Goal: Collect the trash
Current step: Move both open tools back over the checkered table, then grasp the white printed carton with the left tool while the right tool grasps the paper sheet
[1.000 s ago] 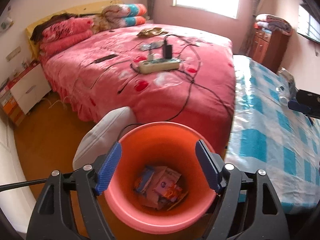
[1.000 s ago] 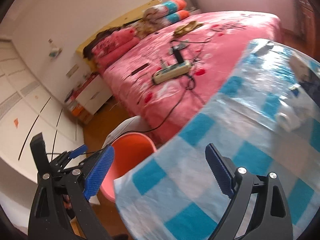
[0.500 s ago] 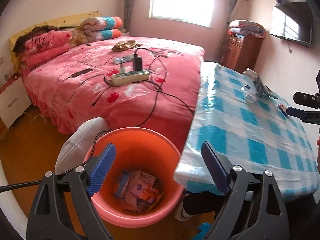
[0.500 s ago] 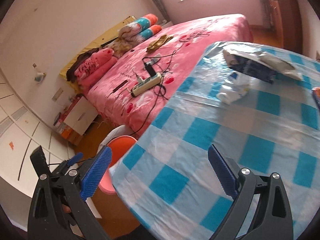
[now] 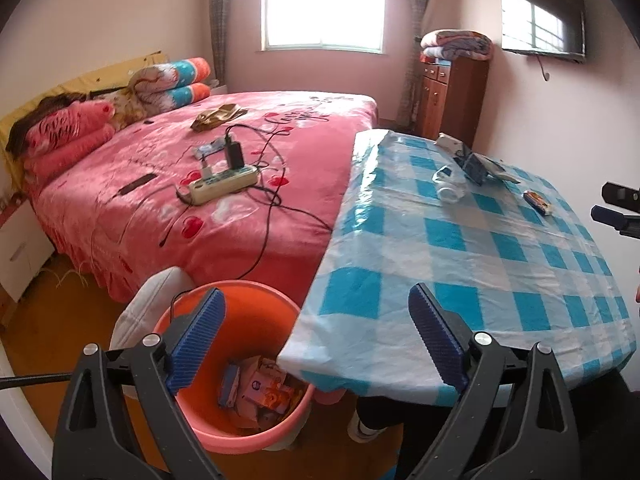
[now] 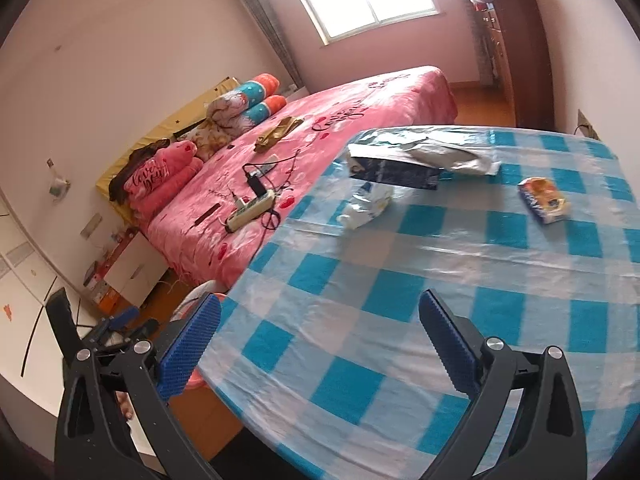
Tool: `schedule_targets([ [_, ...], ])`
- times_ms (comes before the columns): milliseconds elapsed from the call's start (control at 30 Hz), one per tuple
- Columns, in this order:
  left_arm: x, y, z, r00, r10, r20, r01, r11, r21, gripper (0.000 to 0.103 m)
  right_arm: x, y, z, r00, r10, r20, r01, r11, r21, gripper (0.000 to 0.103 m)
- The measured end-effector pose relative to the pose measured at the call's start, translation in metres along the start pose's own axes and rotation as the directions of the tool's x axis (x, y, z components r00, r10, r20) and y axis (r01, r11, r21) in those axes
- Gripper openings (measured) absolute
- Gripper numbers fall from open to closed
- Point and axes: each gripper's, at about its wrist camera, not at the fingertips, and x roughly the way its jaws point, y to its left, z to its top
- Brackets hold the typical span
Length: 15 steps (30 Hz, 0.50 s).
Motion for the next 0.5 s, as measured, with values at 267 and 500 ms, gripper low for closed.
schedule_targets([
  [267, 0.004, -0.027, 0.035, 1.0, -0.029, 0.003, 0.029, 0.999, 0.039, 0.094, -0.003, -0.047, 0.01, 0.999, -0.048, 0.001, 0.048, 0.997, 0.065, 0.098],
  [500, 0.04, -0.061, 0.076, 0.996, -0.087, -0.017, 0.088, 0.993, 0.073, 0.094, 0.018, -0.096, 0.038, 0.995, -0.094, -0.033, 0.098, 0.984, 0.151, 0.098],
])
